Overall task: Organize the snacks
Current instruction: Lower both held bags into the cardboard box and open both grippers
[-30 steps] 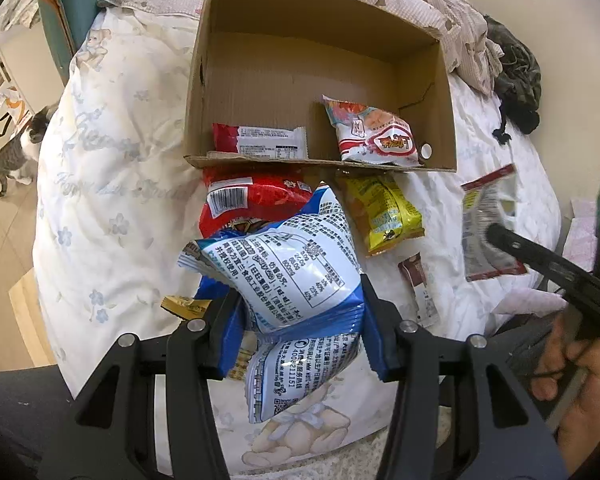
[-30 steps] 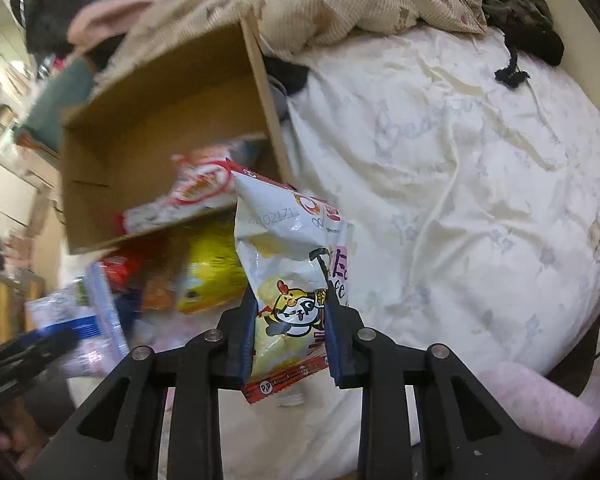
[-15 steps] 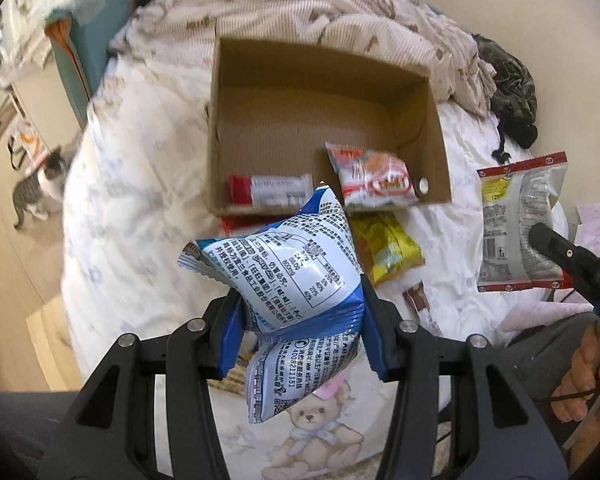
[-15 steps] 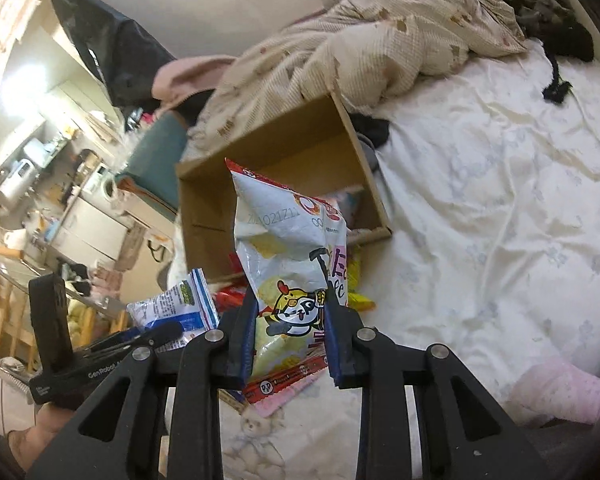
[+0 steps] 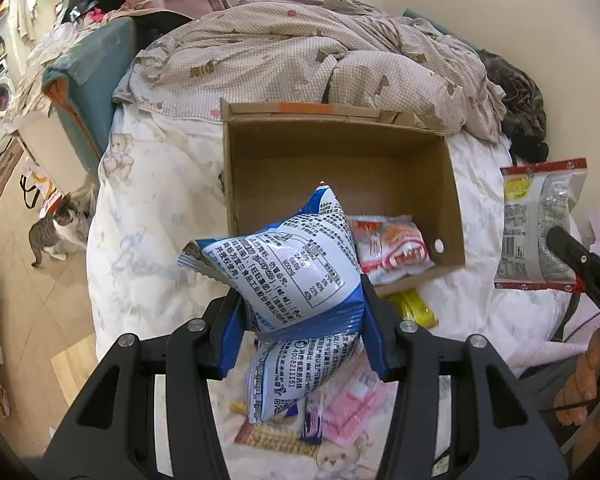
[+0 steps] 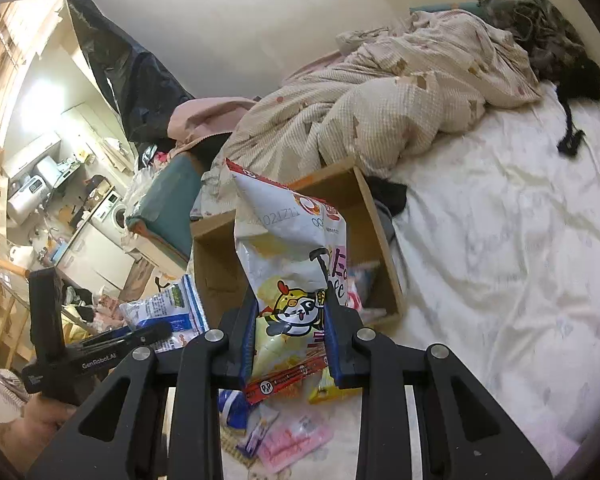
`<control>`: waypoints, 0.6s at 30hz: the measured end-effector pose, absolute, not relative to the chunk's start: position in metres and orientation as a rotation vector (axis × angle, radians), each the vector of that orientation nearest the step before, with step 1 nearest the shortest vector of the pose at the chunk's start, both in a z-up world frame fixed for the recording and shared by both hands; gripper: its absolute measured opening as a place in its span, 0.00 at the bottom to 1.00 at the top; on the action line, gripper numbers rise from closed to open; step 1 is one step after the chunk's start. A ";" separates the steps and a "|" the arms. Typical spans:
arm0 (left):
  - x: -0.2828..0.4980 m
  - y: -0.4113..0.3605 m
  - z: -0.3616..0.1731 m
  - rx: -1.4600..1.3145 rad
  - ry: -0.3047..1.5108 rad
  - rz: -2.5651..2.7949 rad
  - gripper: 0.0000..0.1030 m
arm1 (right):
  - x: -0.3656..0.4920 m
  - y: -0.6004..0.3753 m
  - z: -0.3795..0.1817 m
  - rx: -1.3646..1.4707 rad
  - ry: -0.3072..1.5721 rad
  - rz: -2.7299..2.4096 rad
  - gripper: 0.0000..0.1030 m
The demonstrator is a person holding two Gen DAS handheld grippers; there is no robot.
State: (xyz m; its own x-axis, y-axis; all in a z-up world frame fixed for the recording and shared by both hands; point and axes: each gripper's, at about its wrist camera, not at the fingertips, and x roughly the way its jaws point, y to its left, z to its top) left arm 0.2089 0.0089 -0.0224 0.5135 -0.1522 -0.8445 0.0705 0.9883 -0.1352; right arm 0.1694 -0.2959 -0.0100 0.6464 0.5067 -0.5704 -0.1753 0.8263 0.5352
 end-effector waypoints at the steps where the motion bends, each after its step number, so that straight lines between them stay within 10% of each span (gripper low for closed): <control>1: 0.215 0.007 -0.022 -0.076 1.020 -0.136 0.45 | 0.174 -0.295 -0.010 0.460 0.775 0.403 0.29; 18: 0.278 -0.020 -0.083 0.026 1.079 -0.190 0.46 | 0.280 -0.227 -0.059 0.193 0.900 0.374 0.29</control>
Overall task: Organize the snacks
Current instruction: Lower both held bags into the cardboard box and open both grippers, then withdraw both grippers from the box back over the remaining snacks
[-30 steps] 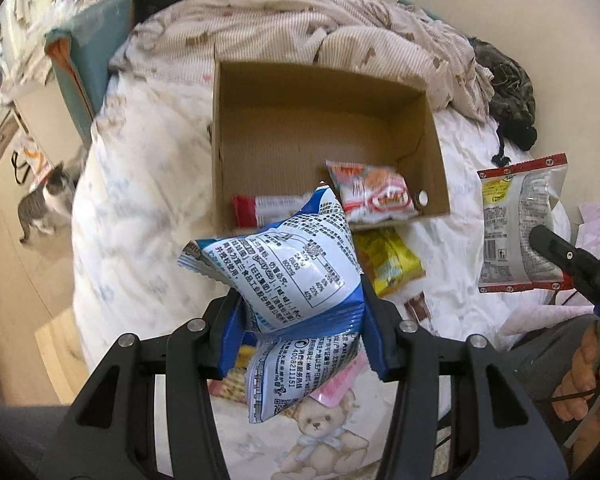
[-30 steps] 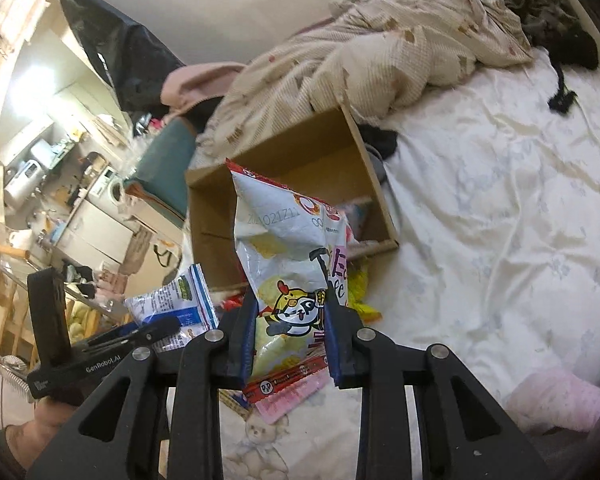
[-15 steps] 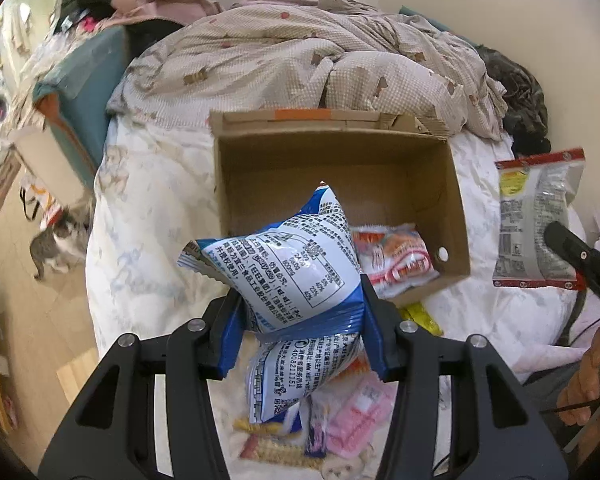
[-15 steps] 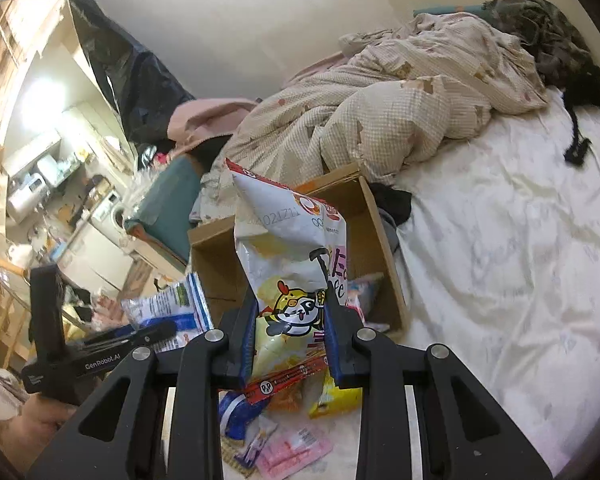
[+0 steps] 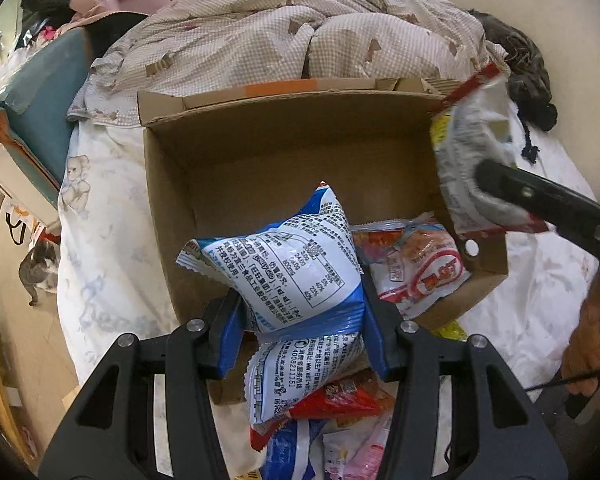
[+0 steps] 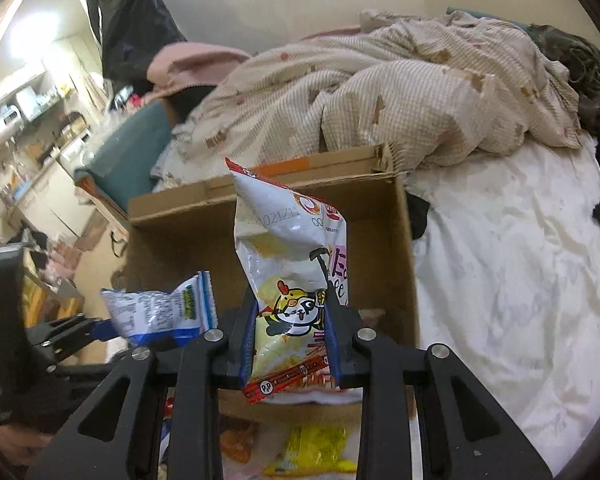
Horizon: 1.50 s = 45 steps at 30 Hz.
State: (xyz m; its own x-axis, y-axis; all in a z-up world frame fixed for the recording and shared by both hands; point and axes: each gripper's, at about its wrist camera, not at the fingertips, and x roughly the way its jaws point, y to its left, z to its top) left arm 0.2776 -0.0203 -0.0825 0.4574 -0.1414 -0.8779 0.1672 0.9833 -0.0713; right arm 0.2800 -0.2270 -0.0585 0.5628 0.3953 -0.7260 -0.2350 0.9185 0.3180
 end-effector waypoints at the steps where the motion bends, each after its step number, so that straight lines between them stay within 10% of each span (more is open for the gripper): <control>1: 0.279 -0.019 -0.084 0.014 1.087 -0.189 0.46 | 0.286 -0.224 -0.063 0.183 0.914 0.365 0.29; 19: 0.286 -0.009 -0.094 -0.036 1.123 -0.204 0.49 | 0.301 -0.225 -0.086 0.146 0.936 0.245 0.33; 21: 0.285 -0.009 -0.093 -0.045 1.120 -0.206 0.54 | 0.300 -0.232 -0.078 0.248 0.921 0.290 0.80; 23: 0.286 -0.008 -0.093 -0.057 1.121 -0.207 0.60 | 0.293 -0.233 -0.068 0.259 0.851 0.277 0.95; 27: 0.284 -0.008 -0.089 -0.052 1.102 -0.194 0.74 | 0.292 -0.228 -0.060 0.211 0.829 0.294 0.95; 42: 0.269 -0.008 -0.049 -0.048 0.935 -0.184 0.75 | 0.267 -0.231 -0.045 0.199 0.812 0.299 0.95; 45: 0.257 -0.002 -0.039 -0.068 0.899 -0.183 0.91 | 0.248 -0.232 -0.035 0.180 0.802 0.313 0.95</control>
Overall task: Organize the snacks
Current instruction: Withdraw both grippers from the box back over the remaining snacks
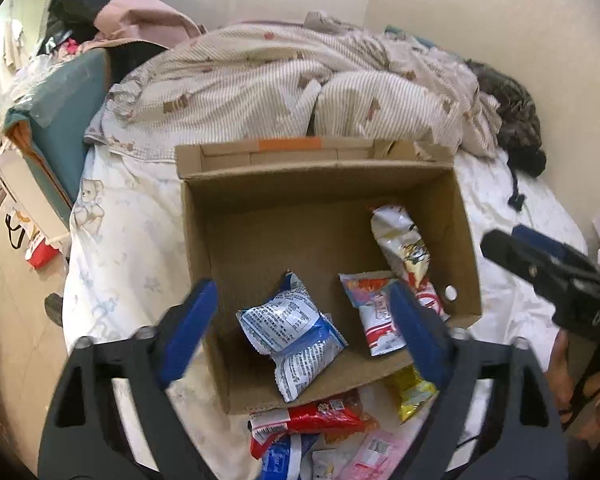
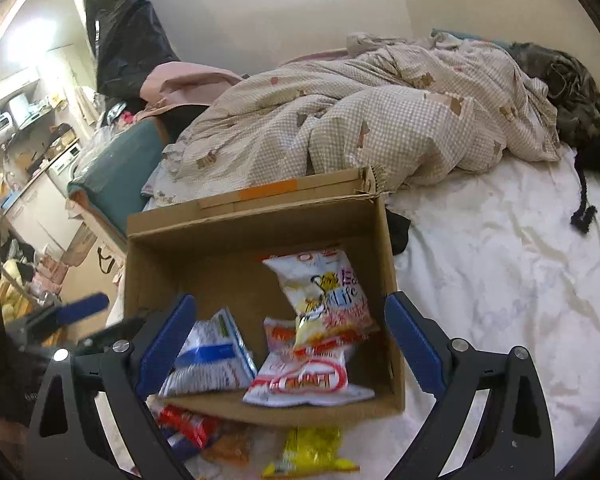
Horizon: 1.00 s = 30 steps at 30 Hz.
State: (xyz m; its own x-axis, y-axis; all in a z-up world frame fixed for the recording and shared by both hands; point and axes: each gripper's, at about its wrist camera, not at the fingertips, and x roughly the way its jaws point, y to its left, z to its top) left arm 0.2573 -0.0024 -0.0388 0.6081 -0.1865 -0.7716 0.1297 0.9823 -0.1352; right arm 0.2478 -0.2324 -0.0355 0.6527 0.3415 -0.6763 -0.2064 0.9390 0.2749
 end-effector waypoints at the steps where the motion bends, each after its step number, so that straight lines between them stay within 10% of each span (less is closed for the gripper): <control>1: 0.253 0.000 -0.034 -0.083 0.886 -0.175 0.93 | 0.242 -0.233 -0.032 0.173 0.791 0.315 0.95; 30: 0.158 0.036 -0.037 -0.126 0.946 -0.030 0.95 | 0.150 -0.265 -0.036 0.262 0.857 0.258 0.95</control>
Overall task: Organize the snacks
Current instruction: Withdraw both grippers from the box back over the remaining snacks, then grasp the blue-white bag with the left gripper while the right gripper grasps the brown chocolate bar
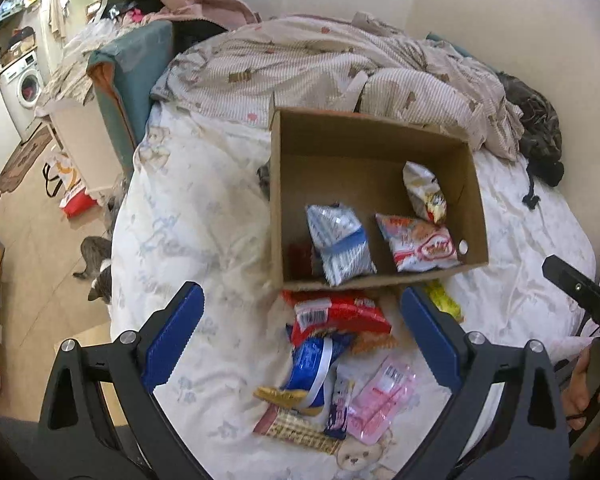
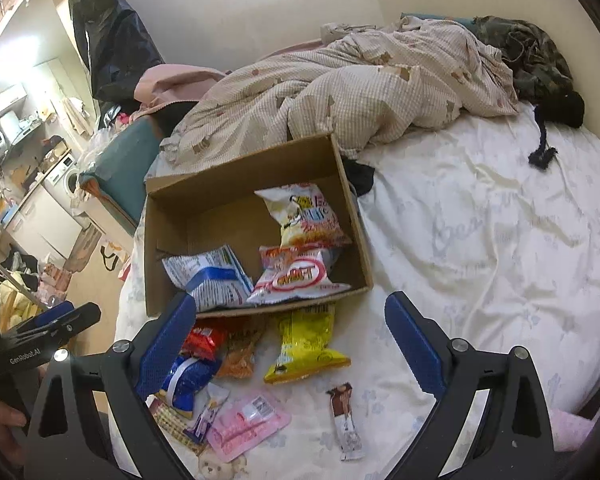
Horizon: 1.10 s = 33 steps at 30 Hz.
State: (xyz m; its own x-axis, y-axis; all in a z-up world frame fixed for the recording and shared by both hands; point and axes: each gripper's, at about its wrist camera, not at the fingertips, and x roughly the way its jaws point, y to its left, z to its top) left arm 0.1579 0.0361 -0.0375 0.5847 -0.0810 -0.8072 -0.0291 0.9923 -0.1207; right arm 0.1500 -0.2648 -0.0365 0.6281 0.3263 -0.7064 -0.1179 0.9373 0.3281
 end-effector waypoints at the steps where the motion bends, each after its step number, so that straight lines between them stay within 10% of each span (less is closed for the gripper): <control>1: 0.157 0.037 -0.040 -0.128 0.956 -0.025 0.95 | 0.149 -0.264 -0.038 0.265 0.861 0.261 0.95; 33: 0.169 0.044 -0.137 -0.223 1.346 0.005 0.94 | 0.161 -0.287 -0.084 0.509 1.063 0.176 0.95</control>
State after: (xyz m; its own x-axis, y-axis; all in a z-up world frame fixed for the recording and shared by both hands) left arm 0.1688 0.0440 -0.1366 0.2263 -0.1247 -0.9660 -0.1312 0.9788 -0.1571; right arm 0.1609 -0.2871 -0.0835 0.4847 0.3771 -0.7892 0.1034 0.8713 0.4797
